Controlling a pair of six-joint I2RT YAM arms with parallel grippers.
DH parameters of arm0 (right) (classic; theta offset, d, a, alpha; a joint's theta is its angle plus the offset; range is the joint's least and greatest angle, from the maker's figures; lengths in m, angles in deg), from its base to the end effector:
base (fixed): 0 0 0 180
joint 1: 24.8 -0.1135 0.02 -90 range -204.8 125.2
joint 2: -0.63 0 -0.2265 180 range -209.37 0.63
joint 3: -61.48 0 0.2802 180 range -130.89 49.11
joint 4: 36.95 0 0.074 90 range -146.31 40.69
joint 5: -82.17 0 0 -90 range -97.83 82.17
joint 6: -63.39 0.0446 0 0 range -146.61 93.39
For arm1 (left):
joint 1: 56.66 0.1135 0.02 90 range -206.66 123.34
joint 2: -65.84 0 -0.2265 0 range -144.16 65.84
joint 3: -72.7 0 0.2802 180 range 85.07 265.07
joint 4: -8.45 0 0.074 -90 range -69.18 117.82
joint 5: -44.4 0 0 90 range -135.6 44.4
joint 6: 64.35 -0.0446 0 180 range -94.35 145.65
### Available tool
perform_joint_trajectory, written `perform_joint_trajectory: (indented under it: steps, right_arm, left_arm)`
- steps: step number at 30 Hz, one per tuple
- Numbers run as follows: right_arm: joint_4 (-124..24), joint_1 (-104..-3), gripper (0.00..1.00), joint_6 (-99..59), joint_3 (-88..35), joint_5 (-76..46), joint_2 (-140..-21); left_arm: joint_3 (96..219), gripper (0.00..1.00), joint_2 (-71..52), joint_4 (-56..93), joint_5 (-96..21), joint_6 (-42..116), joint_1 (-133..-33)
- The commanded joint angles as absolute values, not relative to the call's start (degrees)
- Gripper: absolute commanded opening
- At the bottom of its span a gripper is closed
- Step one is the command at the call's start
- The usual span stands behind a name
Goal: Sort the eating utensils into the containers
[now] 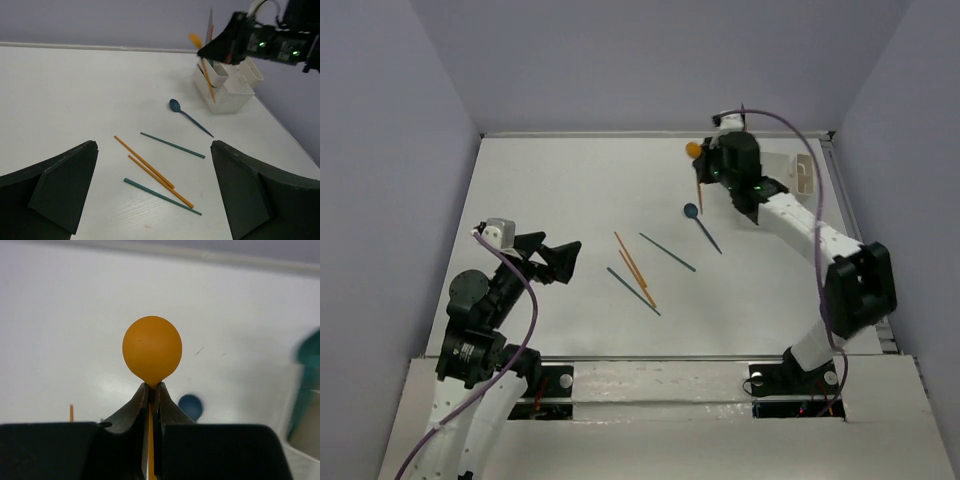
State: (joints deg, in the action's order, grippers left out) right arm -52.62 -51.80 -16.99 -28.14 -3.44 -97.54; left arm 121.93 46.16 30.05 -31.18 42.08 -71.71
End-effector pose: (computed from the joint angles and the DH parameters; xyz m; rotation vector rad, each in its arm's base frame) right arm 0.3912 0.1955 0.2474 -0.2541 1.9917 0.3347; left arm 0.1580 -0.0540 0.3442 0.1936 1.4541 -0.6294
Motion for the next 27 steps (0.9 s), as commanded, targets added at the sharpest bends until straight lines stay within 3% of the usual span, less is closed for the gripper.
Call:
perform_joint_trajectory:
  steps: [1,5,12,27]
  right_arm:
    - [-33.60,-38.53,0.00,-6.88,-19.47,2.90,-84.99]
    - [-24.73,-28.06,0.00,-3.76,-15.06,8.60,-81.37]
    - [-21.27,-14.09,0.00,-4.20,-18.90,12.74,-86.46]
    - [-17.94,-13.55,0.00,-15.89,-26.56,11.86,-99.12]
  left_arm:
    - [121.89,0.99,48.00,27.23,-30.57,41.91,-72.56]
    - [121.98,0.99,49.32,27.50,-31.44,41.82,-73.10]
    - [122.07,0.99,50.29,27.85,-32.59,42.00,-75.99]
    - [122.24,0.99,48.35,27.67,-33.21,41.47,-76.61]
